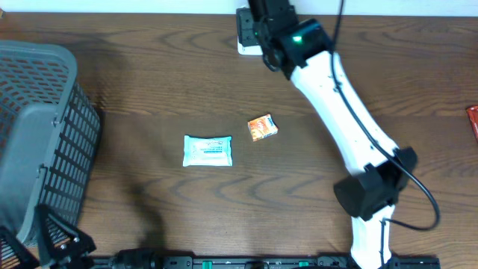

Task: Scan the item barcode
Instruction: 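Lift the jar and carry it up to the scanner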

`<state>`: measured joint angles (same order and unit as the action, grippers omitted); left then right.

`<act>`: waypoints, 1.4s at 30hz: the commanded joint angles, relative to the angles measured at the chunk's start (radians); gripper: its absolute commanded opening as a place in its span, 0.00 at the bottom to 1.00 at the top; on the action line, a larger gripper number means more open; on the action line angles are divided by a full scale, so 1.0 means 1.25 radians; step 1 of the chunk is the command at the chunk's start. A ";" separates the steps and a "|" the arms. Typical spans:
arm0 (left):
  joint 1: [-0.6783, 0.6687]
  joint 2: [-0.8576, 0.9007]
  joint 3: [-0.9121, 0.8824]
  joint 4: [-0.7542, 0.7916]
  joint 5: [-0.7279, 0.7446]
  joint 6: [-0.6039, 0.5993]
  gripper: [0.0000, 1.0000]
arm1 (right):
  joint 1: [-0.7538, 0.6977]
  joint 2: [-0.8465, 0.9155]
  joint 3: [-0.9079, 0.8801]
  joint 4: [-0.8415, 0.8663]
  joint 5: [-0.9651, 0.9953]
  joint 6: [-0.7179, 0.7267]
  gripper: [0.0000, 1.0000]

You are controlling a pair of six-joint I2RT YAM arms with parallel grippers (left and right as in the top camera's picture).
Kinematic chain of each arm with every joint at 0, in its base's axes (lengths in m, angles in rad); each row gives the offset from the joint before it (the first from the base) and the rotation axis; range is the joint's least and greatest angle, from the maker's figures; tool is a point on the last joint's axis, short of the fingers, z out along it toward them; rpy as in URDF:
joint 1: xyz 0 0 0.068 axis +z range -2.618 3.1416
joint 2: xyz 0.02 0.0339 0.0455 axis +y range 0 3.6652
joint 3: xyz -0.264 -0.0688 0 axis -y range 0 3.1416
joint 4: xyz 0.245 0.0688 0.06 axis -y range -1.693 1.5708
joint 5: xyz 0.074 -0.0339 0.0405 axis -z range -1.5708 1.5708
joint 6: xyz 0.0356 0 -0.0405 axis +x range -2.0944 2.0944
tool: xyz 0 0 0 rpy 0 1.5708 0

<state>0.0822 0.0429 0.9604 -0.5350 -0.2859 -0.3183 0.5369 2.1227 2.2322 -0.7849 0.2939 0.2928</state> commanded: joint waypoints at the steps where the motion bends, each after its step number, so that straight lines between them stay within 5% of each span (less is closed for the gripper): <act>1: -0.004 -0.005 -0.025 0.001 0.013 -0.007 0.84 | -0.005 0.045 -0.008 0.077 0.059 -0.051 0.28; 14: -0.004 -0.021 -0.140 -0.006 0.004 -0.007 0.84 | -0.025 0.234 -0.008 0.440 0.087 -0.084 0.32; 21: -0.004 -0.032 -0.185 -0.027 0.004 -0.007 0.84 | -0.030 0.293 -0.008 0.598 0.091 -0.204 0.32; 35: -0.004 -0.032 -0.190 -0.045 0.004 -0.007 0.84 | -0.067 0.320 -0.008 0.617 0.111 -0.209 0.34; 42: -0.004 -0.032 -0.190 -0.063 0.004 -0.007 0.84 | -0.064 0.279 -0.007 0.521 0.114 -0.224 0.32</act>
<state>0.0822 0.0154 0.7284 -0.6102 -0.2863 -0.3183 0.4480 2.5183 2.2101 -0.0914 0.4198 0.0402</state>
